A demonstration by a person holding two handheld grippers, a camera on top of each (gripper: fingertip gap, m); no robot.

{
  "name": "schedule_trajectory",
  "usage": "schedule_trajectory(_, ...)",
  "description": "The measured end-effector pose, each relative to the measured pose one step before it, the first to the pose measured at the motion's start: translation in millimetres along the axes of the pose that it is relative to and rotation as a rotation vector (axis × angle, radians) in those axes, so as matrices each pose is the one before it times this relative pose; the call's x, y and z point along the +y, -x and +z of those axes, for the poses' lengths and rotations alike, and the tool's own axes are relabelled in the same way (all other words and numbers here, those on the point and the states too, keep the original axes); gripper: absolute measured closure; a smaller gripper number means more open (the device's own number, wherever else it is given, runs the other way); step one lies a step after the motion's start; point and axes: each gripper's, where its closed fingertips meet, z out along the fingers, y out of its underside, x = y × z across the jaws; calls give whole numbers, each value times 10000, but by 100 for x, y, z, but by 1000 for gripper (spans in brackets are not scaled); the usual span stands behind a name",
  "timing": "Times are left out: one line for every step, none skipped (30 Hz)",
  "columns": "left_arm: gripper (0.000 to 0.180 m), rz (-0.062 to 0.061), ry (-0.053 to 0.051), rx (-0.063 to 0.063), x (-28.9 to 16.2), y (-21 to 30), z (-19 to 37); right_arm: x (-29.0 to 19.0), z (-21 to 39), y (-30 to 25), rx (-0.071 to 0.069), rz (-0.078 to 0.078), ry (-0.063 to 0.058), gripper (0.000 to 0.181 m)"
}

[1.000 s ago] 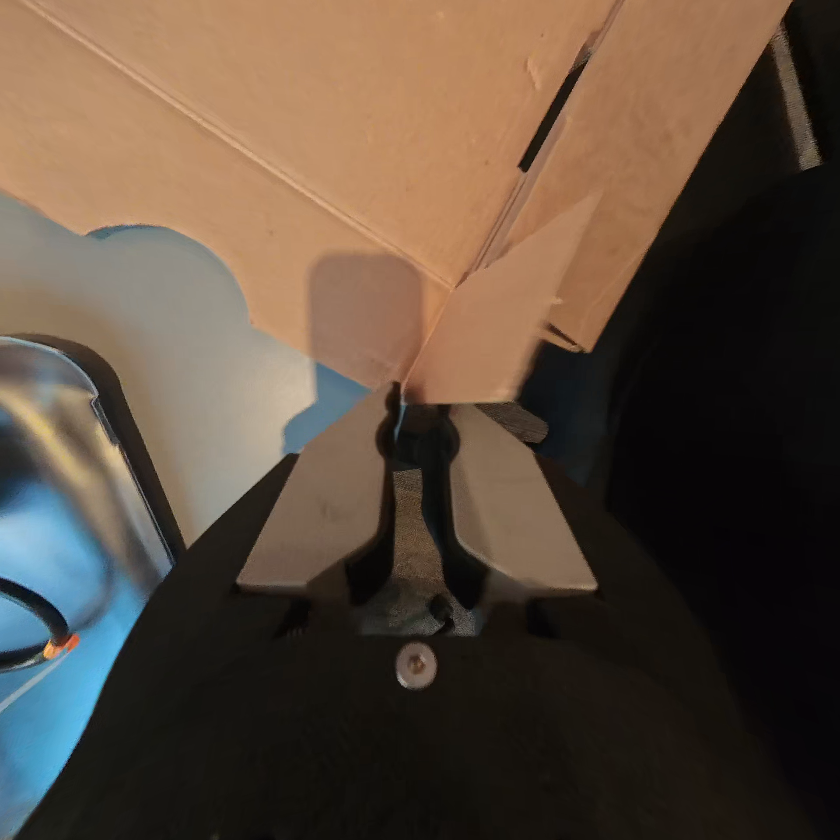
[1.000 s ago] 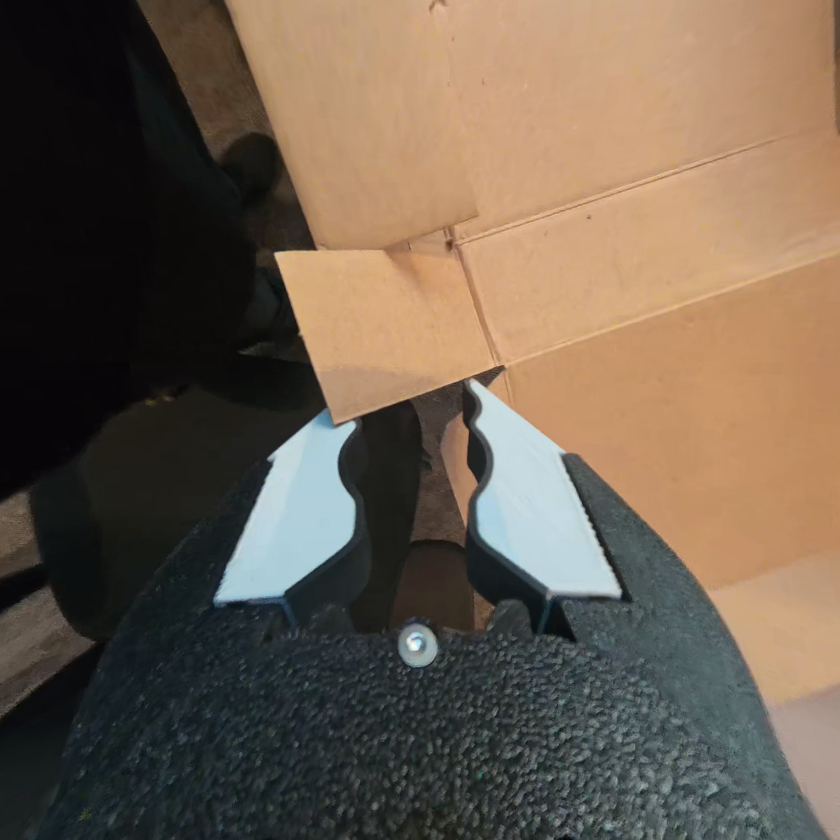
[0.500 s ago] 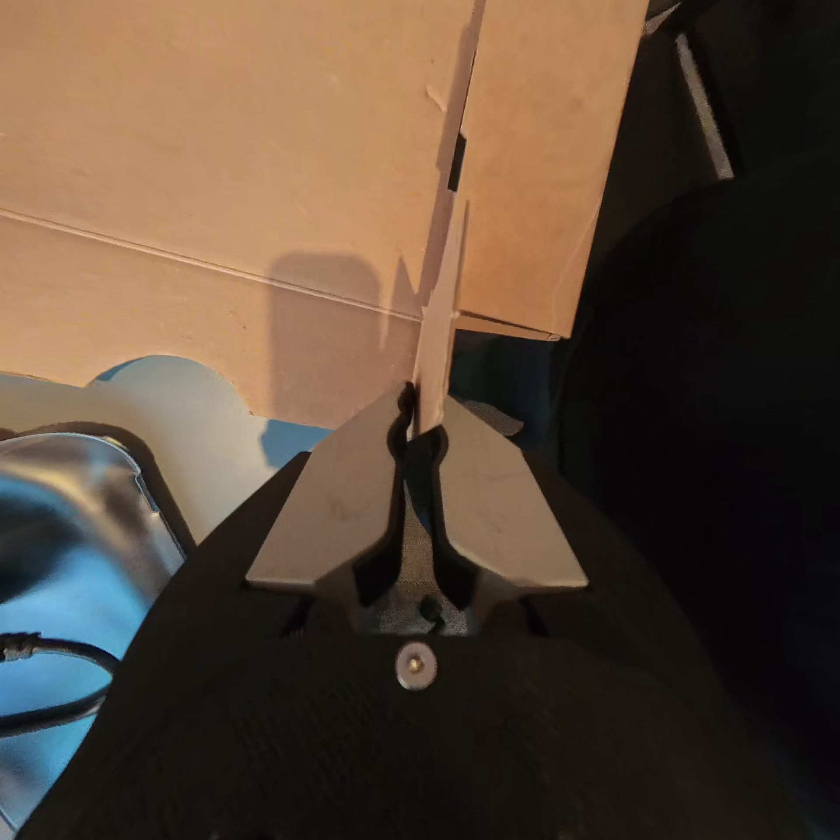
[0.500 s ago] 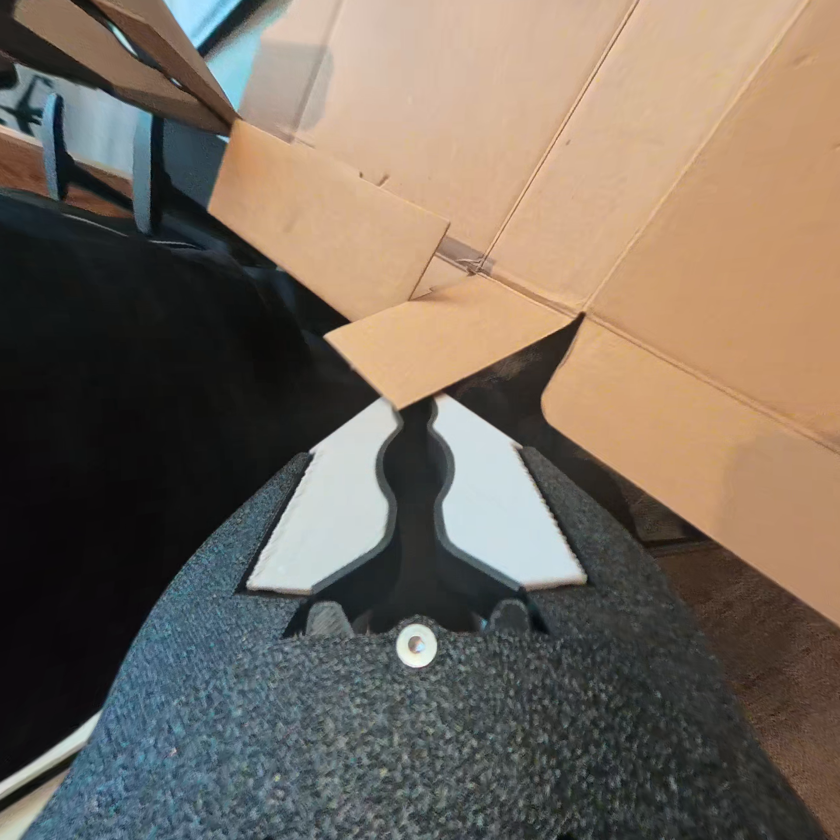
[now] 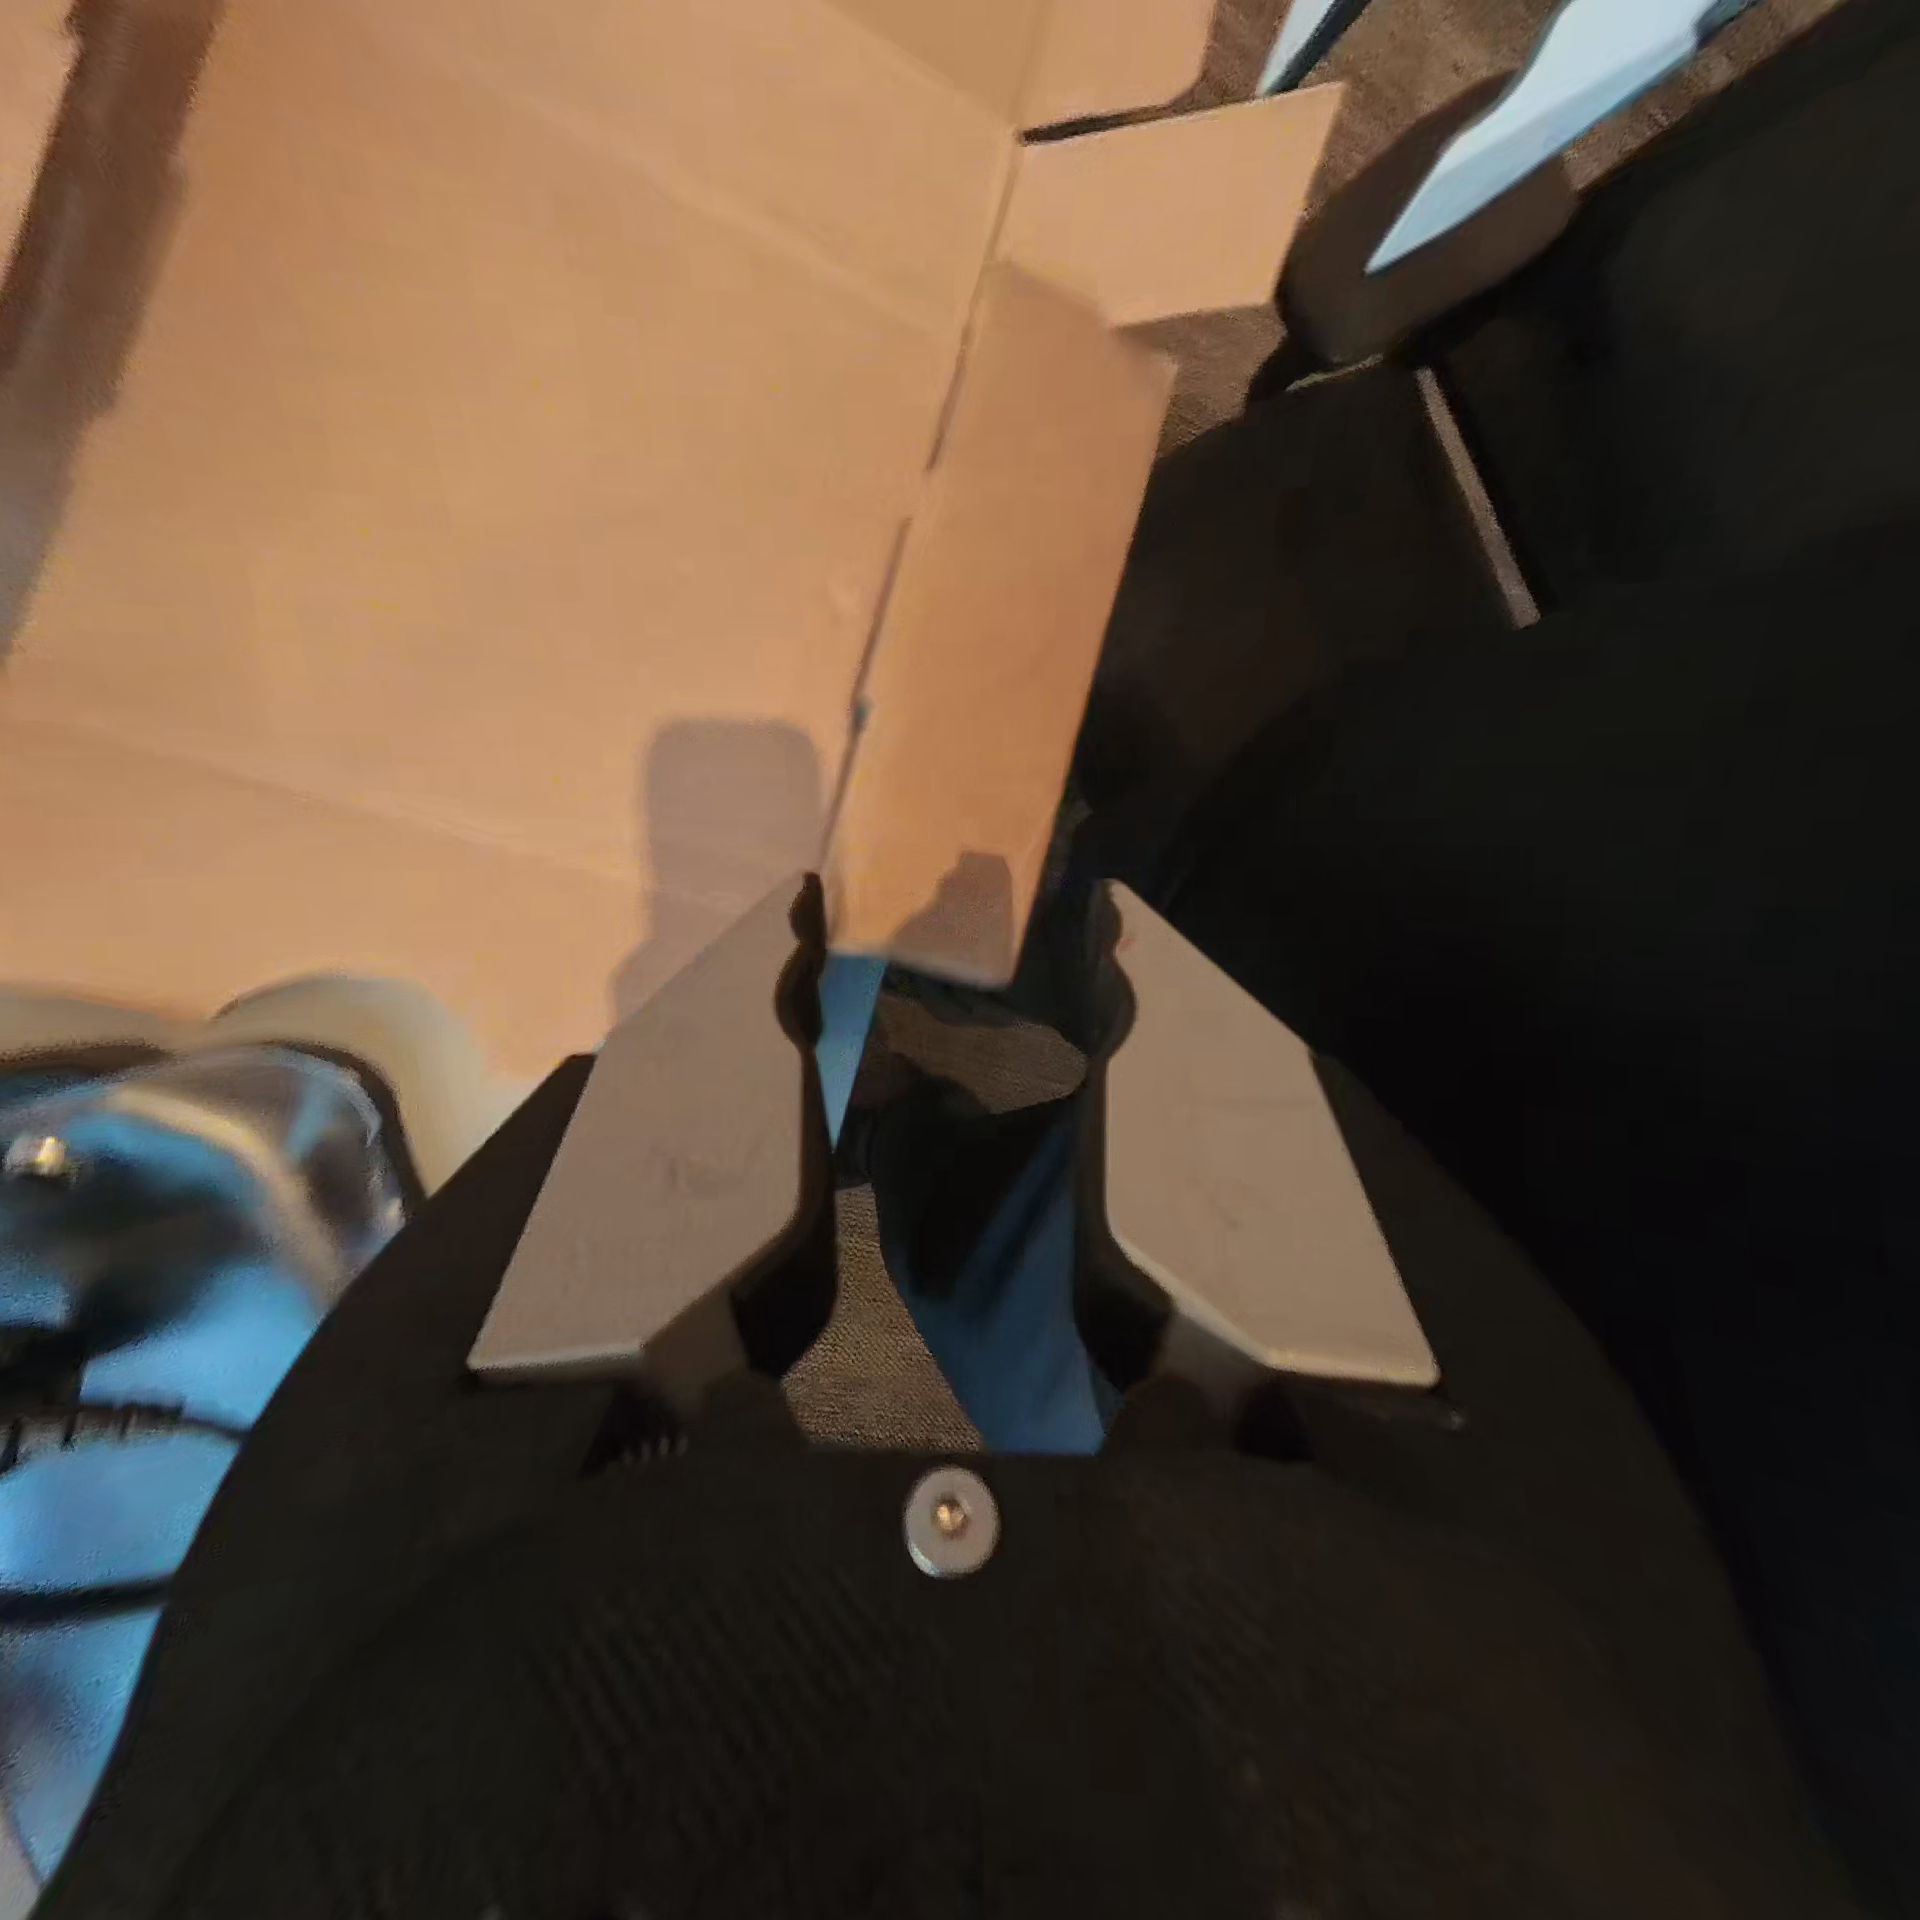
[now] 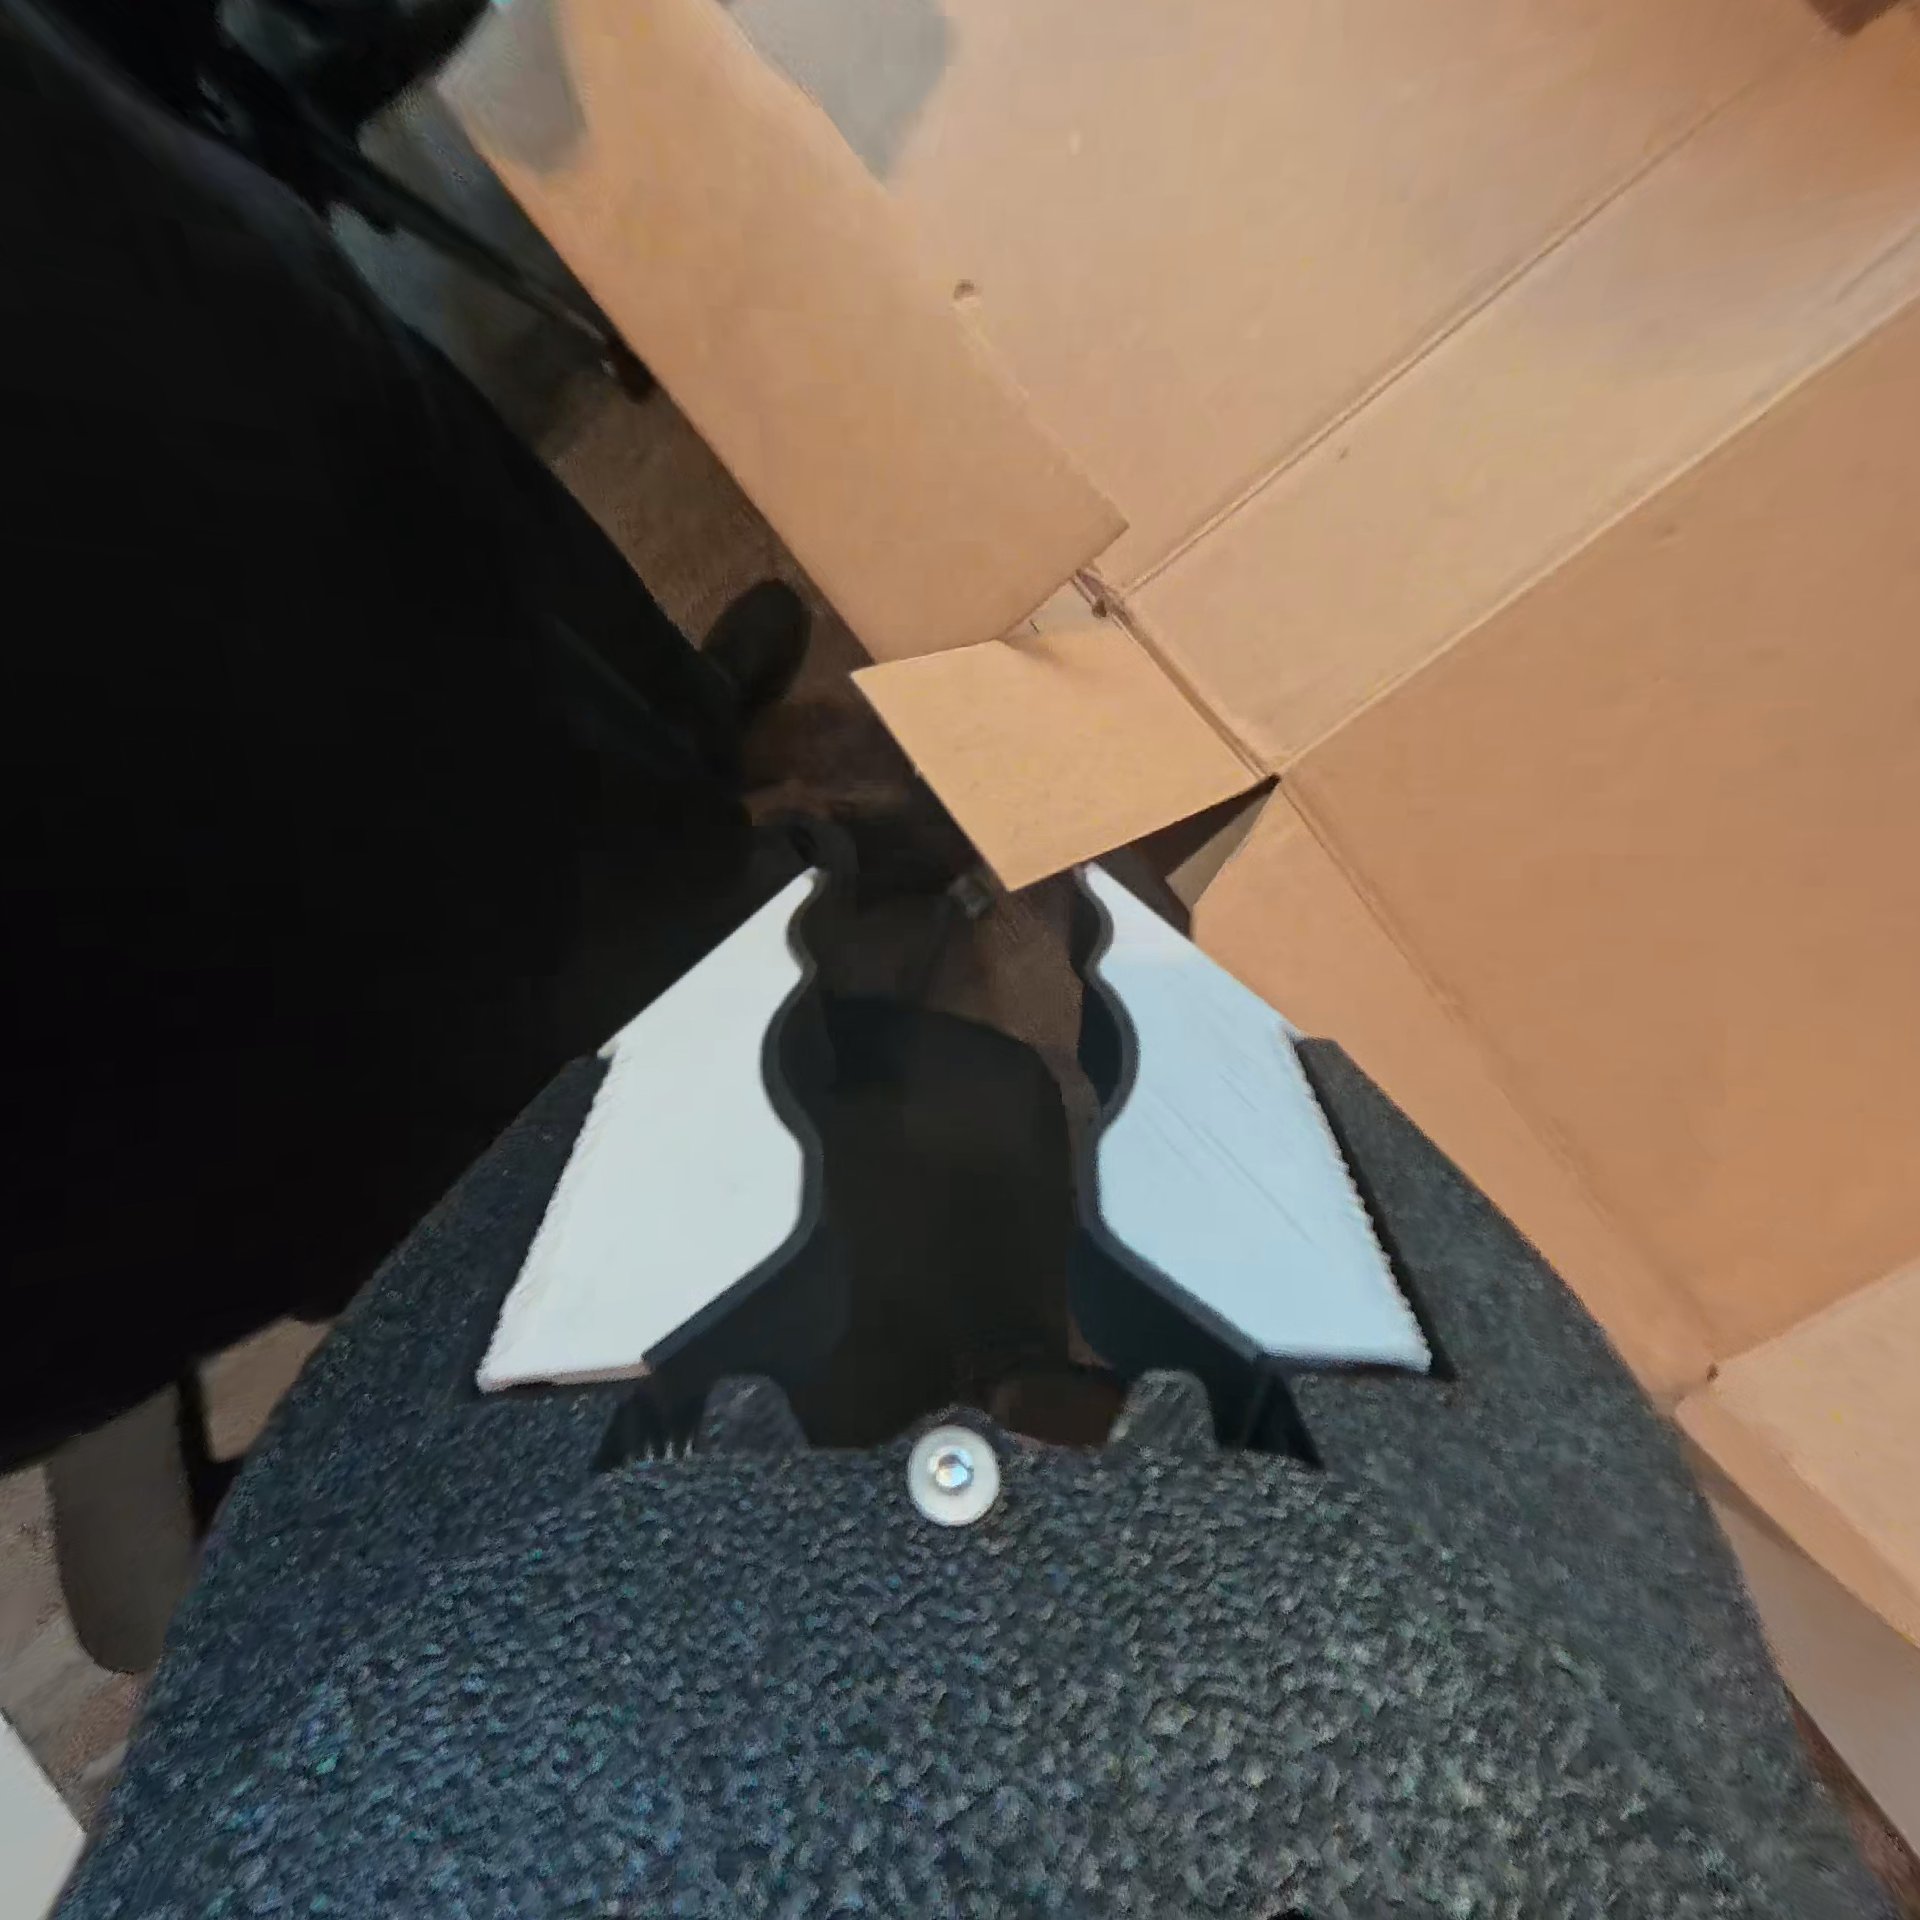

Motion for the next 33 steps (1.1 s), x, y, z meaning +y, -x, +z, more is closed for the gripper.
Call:
schedule_trajectory(127, 94, 249, 415, -699, -587, 627, -829, -46, 719, -329, 162, -237, 135)
schedule_trajectory(128, 155, 326, 446, -433, -441, 708, -836, 73, 637, -313, 133, -178, 134)
schedule_trajectory(133, 263, 266, 251, -419, -42, 636, -943, -24, 410, -148, 114, -209, 133)
schedule_trajectory(137, 320, 147, -25, -372, 551, 510, -940, -42, 261, -88, 53, -206, 133)
schedule_trajectory(146, 322, 134, -92, -204, 911, 441, -864, -73, 201, -93, 17, -170, 134)
schedule_trajectory(158, 175, 235, -52, 79, 1085, 339, -819, -5, 61, -127, 61, -113, 134)
schedule_trajectory(159, -53, 276, 46, 83, 1113, 245, -812, 290, -90, -150, 107, -19, 134)
schedule_trajectory(160, -259, 226, 124, 32, 1072, 239, -539, 483, -41, -274, 93, 105, 134)
schedule_trajectory(165, -294, 222, 172, 46, 980, 326, -513, 689, -119, -211, 52, 168, 134)
schedule_trajectory(173, -158, 241, 177, 174, 870, 413, -549, 946, -442, 9, 64, 184, 131)
schedule_trajectory(180, -68, 240, -97, 248, 1079, 499, -537, 1162, -261, -72, -22, 174, 128)
schedule_trajectory(180, -6, 224, -40, 185, 724, 526, -612, 1304, -69, -152, -92, 215, 127)
schedule_trajectory(180, 30, 244, 52, 231, 349, 561, -202, 1212, -79, -118, -80, 359, 126)
schedule_trajectory(180, 85, 239, -100, 168, 306, 496, -124, 1116, -145, 1, -175, 332, 126)
schedule_trajectory(180, 170, 267, -141, 295, 175, 535, -9, 1067, -57, -82, -178, 402, 127)
schedule_trajectory(180, 213, 390, -328, 566, 332, 601, 228, 877, 216, -197, -92, 435, 128)
schedule_trajectory(180, 250, -226, -36, -299, -168, 140, 316, 807, 350, -239, 21, 440, 129)
schedule_trajectory(180, 16, -158, -45, -212, -48, 66, 412, 613, 296, -114, -12, 435, 129)
schedule_trajectory(180, -57, -69, -3, -62, -7, 50, 312, 242, 260, 117, -170, 316, 131)
schedule_trajectory(180, -96, -72, 31, -2, -33, -26, 25, -182, 512, 203, -357, 84, 138)
schedule_trajectory(180, -89, -122, 41, -9, -30, 8, -216, -477, 769, 170, -366, -112, 149)
schedule_trajectory(180, -32, -171, 45, 3, 14, -8, -108, -584, 952, 70, -203, -123, 156)
schedule_trajectory(180, -50, -187, 60, -6, 3, 6, -10, -327, 1227, -138, -42, -57, 156)
schedule_trajectory(180, -69, -178, 73, -14, -23, 9, 190, -27, 1085, -125, 152, 5, 155)
schedule_trajectory(180, -68, -146, 77, 0, 11, 9, 406, 284, 632, 74, 286, 55, 150)
schedule_trajectory(180, -60, -105, 60, -9, -9, 21, 527, 520, 532, 140, 328, 85, 148)
schedule_trajectory(180, -41, -71, 23, -17, 18, 20, 403, 609, 467, 107, 270, 84, 150)
schedule_trajectory(180, 2, -53, -25, 0, 34, 35, 261, 523, 648, 49, 144, 49, 151)
schedule_trajectory(180, 58, -52, -90, 18, -21, 20, 157, 522, 678, 180, 31, 28, 151)
schedule_trajectory(180, 111, -72, -140, 11, 28, 24, -10, 433, 390, 296, -9, -11, 154)
schedule_trajectory(180, 98, -89, -135, -5, 11, 5, -22, 522, 341, 377, -3, 48, 157)
schedule_trajectory(180, 19, -95, -84, 13, 7, 25, 106, 645, 13, 498, -12, 164, 165)
schedule_trajectory(180, -56, -95, -21, -19, 13, 23, 252, 788, 31, 410, -32, 264, 166)
